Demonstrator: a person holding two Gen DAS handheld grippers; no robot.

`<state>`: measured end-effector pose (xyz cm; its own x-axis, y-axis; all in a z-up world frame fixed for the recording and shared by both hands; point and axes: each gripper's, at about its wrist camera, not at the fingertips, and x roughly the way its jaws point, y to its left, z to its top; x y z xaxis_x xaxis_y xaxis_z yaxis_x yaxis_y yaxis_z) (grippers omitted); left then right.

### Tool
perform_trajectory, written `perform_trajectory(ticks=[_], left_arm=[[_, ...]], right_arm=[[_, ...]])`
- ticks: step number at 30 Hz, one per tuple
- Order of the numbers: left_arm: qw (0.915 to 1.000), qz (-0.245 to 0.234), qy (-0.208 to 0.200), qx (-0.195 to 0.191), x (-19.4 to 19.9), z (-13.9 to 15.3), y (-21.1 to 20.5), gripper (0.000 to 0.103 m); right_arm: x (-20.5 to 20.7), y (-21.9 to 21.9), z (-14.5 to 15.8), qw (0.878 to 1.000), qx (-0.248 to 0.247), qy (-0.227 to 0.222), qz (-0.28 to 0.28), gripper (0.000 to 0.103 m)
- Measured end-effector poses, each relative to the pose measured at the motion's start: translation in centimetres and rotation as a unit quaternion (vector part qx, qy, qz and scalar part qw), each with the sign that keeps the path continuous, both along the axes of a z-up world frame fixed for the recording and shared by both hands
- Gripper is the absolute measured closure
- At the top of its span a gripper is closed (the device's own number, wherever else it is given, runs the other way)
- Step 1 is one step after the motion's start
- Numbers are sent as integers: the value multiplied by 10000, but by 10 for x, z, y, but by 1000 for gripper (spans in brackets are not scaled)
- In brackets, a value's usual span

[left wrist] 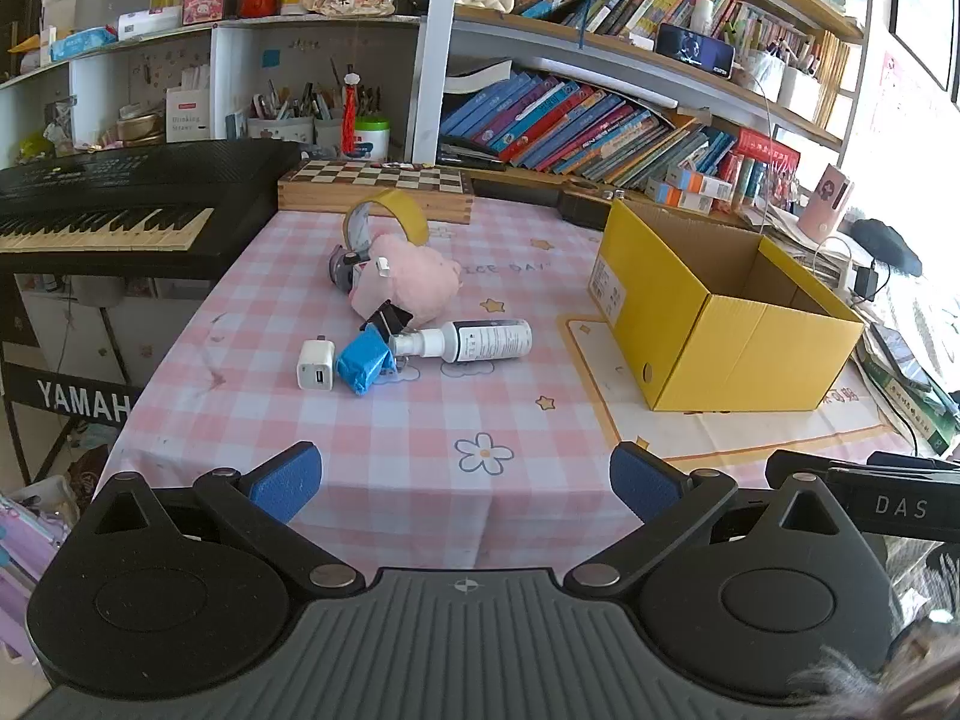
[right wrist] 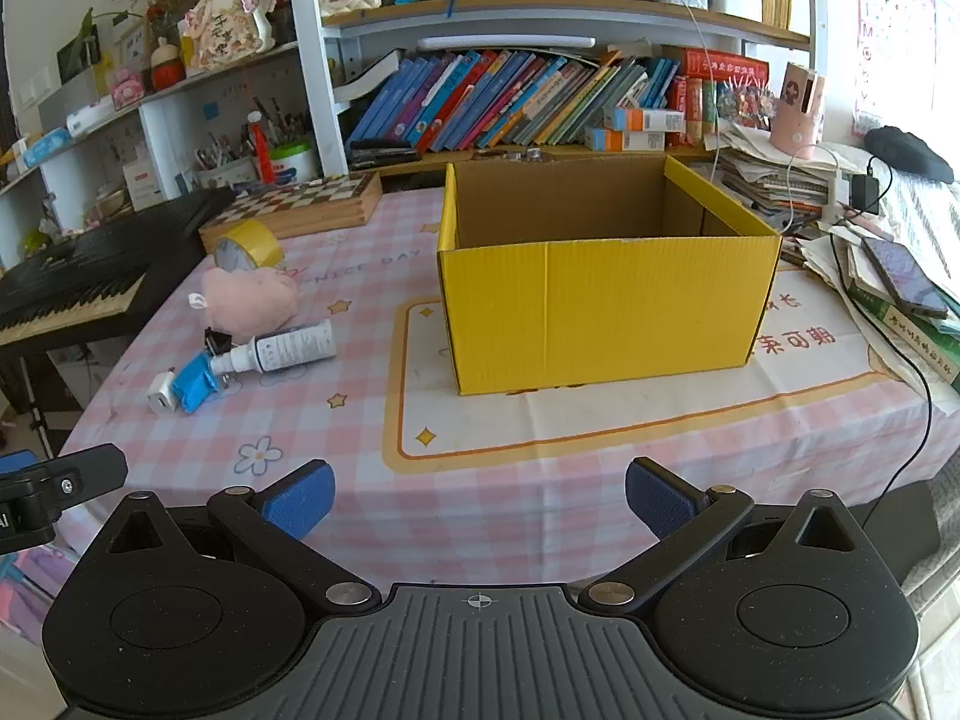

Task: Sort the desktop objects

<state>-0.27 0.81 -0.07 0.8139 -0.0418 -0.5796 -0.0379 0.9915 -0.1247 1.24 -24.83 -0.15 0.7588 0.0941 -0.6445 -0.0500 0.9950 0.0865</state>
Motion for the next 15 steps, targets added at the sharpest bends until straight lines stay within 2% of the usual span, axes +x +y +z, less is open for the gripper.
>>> perform_trajectory(ticks=[15], left_arm=[[10000,6,2,-9,0,1,0,0]], right_arm=[[-2,0,-2,10000,15,28,2,0]])
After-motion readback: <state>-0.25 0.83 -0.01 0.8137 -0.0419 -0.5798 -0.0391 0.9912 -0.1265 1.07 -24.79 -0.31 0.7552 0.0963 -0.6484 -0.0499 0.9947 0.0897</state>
